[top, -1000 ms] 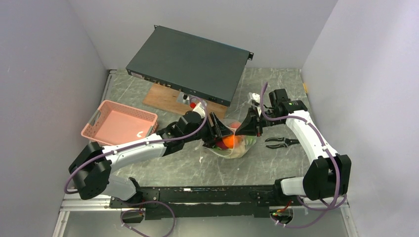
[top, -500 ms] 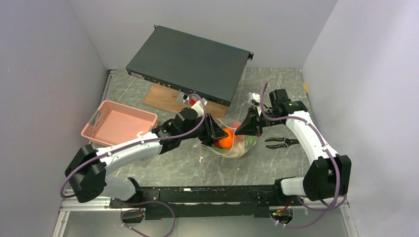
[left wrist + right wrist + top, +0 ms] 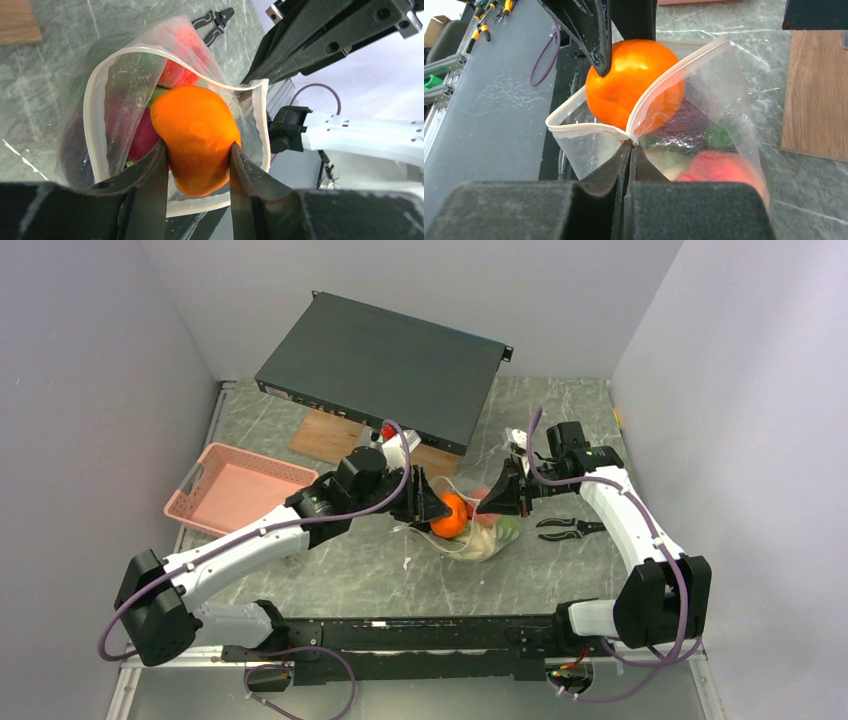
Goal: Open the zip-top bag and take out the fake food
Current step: Pick up the fake fruit from the zipper food storage bag.
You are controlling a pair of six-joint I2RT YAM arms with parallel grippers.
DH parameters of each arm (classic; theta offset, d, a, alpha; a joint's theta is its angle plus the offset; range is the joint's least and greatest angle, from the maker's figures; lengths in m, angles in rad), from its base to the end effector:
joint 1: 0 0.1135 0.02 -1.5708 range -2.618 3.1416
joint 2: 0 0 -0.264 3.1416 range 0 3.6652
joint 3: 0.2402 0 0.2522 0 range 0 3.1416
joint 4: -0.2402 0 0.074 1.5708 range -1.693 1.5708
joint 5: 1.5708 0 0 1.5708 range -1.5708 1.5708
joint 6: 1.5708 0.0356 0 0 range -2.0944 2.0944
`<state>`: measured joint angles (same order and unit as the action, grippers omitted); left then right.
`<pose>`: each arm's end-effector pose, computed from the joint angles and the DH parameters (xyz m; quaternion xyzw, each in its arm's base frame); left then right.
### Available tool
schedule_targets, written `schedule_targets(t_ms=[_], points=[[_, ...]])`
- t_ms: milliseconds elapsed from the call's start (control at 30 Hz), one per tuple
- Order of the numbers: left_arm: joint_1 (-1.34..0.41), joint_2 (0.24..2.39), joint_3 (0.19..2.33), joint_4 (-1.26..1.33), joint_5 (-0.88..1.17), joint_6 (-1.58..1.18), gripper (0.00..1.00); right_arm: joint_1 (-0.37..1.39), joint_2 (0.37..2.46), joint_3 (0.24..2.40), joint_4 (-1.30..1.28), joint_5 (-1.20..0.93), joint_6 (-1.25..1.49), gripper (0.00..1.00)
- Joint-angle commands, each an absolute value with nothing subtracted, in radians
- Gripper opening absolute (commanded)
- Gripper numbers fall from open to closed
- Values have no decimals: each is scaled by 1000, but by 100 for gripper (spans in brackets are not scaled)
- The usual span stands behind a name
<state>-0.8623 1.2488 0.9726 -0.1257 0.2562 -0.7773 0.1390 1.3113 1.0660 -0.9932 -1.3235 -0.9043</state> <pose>0.1807 -0.2248 0.3124 0.1056 0.8234 -0.4727 0.2955 0.2244 0.0662 0.2892 -0.4758 0.6239 0.5135 0.3473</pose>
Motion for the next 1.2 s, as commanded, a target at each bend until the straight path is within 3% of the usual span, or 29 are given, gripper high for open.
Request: schedule_targets(t_ms=[0,633,1167], points=[[-849,1211,1002,-135,322,-659,0,135,1285,1054,-968,-1330,-910,0],[-810,1066,963,-98,388,-390,0,132,1290,1053,-966,-1328,-910,0],[-649,861,890,-168,386,-281,0,131,1292,1050,-962,-1325,-909,0]])
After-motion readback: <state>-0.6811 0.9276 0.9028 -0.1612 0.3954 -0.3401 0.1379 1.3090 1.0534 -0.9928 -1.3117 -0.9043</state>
